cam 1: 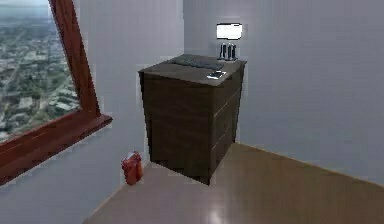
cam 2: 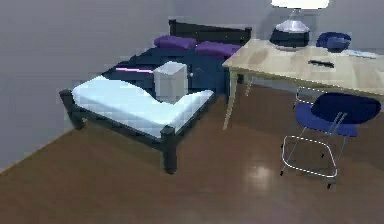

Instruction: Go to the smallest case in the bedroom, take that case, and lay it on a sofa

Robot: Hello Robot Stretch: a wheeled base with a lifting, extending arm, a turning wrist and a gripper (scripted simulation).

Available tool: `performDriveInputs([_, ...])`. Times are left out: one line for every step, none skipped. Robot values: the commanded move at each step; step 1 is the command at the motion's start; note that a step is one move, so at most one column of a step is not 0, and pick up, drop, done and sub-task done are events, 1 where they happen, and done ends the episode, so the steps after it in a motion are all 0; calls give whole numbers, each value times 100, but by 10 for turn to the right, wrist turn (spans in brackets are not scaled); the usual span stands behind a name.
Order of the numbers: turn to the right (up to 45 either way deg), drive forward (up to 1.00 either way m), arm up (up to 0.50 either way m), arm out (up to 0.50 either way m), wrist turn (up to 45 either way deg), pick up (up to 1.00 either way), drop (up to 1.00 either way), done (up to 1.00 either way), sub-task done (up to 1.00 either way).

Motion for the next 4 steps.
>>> performDriveInputs([0, 65, 0, 0, 0, 0, 0, 0, 0])
performDriveInputs([-450, 0, 0, 0, 0, 0, 0, 0, 0])
performDriveInputs([-450, 0, 0, 0, 0, 0, 0, 0, 0])
performDriveInputs([-300, 0, 0, 0, 0, 0, 0, 0, 0])
